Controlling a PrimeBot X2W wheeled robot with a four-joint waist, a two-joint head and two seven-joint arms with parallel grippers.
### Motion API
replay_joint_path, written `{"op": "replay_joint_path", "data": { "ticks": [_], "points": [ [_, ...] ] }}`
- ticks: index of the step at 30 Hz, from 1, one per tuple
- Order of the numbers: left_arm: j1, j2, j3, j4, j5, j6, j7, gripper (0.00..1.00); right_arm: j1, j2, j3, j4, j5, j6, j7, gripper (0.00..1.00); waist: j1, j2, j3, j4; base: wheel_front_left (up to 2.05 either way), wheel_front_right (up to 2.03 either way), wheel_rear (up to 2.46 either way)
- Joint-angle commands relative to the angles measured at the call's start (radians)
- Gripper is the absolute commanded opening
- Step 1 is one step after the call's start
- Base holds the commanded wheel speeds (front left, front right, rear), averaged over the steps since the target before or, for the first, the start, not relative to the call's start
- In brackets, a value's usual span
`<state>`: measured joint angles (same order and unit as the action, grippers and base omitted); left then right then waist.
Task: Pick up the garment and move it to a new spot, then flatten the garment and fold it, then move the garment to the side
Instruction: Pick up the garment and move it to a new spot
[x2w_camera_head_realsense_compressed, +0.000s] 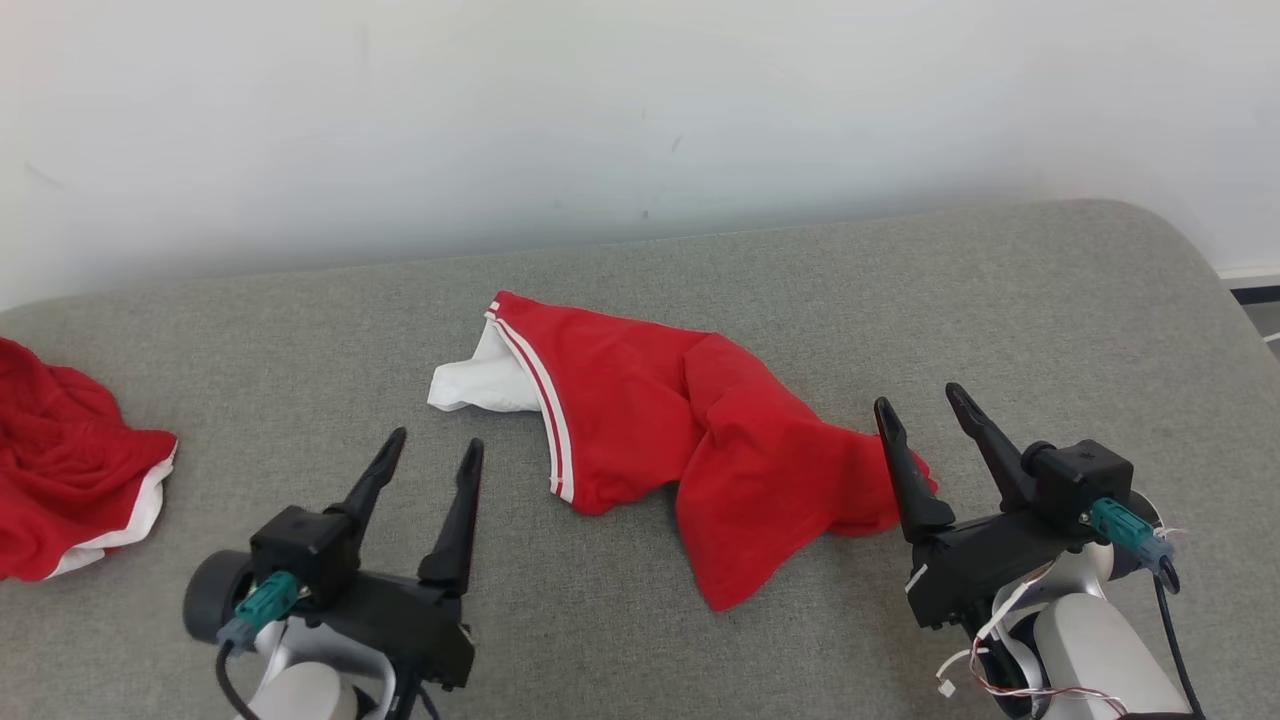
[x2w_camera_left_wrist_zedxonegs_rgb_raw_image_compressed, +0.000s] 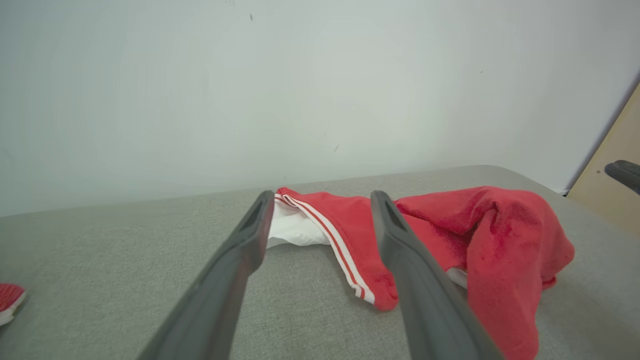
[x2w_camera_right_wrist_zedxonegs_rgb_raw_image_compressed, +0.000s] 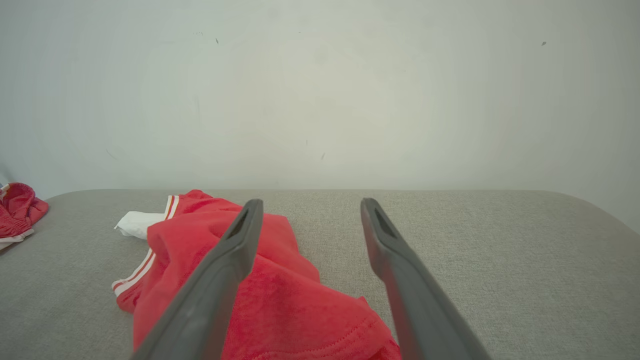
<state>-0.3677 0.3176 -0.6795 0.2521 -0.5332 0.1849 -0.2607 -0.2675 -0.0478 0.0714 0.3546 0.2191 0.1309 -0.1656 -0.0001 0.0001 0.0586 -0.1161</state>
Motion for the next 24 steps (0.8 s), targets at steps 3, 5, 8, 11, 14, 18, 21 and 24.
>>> {"op": "replay_joint_path", "data": {
  "ticks": [3, 5, 8, 11, 14, 18, 21, 24],
  "points": [
    [0.027, 0.01, 0.029, 0.005, 0.019, -0.002, -0.005, 1.0, 0.01, -0.005, -0.016, -0.012, -0.014, 0.0, 0.008, 1.0, 0.0001, -0.0001, 0.001, -0.001, 0.0, 0.0, 0.0],
    [0.037, 0.007, 0.043, 0.014, 0.019, -0.012, -0.005, 1.0, 0.01, -0.004, -0.018, -0.016, -0.015, 0.0, 0.012, 1.0, 0.0001, -0.0001, 0.003, -0.002, 0.0, 0.0, 0.0],
    [0.036, -0.002, 0.052, 0.035, 0.017, -0.037, -0.005, 1.0, 0.007, -0.005, -0.014, -0.022, -0.016, 0.0, 0.014, 1.0, 0.0001, -0.0001, 0.007, -0.008, 0.0, 0.0, 0.0],
    [0.022, -0.007, 0.052, 0.055, 0.02, -0.055, -0.005, 1.0, 0.002, -0.005, -0.005, -0.026, -0.013, 0.0, 0.017, 1.0, 0.0001, -0.0001, 0.01, -0.016, 0.0, 0.0, 0.0],
    [-0.004, -0.019, 0.053, 0.093, 0.018, -0.092, -0.005, 1.0, -0.007, -0.005, 0.004, -0.027, -0.008, 0.0, 0.019, 1.0, 0.0001, -0.0001, 0.017, -0.031, 0.0, 0.0, 0.0],
    [-0.046, -0.036, 0.043, 0.173, 0.007, -0.14, -0.001, 1.0, -0.016, -0.005, 0.011, -0.028, -0.008, 0.0, 0.019, 1.0, 0.0001, -0.0001, 0.029, -0.06, 0.0, 0.0, 0.0],
    [-0.084, -0.051, 0.028, 0.249, -0.003, -0.179, 0.015, 1.0, -0.023, -0.005, 0.017, -0.028, -0.006, 0.0, 0.017, 1.0, 0.0001, -0.0001, 0.039, -0.081, 0.0, 0.0, 0.0],
    [-0.122, -0.073, 0.014, 0.325, -0.014, -0.216, 0.026, 1.0, -0.028, -0.005, 0.02, -0.026, -0.001, 0.0, 0.016, 1.0, 0.0001, -0.0001, 0.051, -0.1, 0.0, 0.0, 0.0]
  ]
}}
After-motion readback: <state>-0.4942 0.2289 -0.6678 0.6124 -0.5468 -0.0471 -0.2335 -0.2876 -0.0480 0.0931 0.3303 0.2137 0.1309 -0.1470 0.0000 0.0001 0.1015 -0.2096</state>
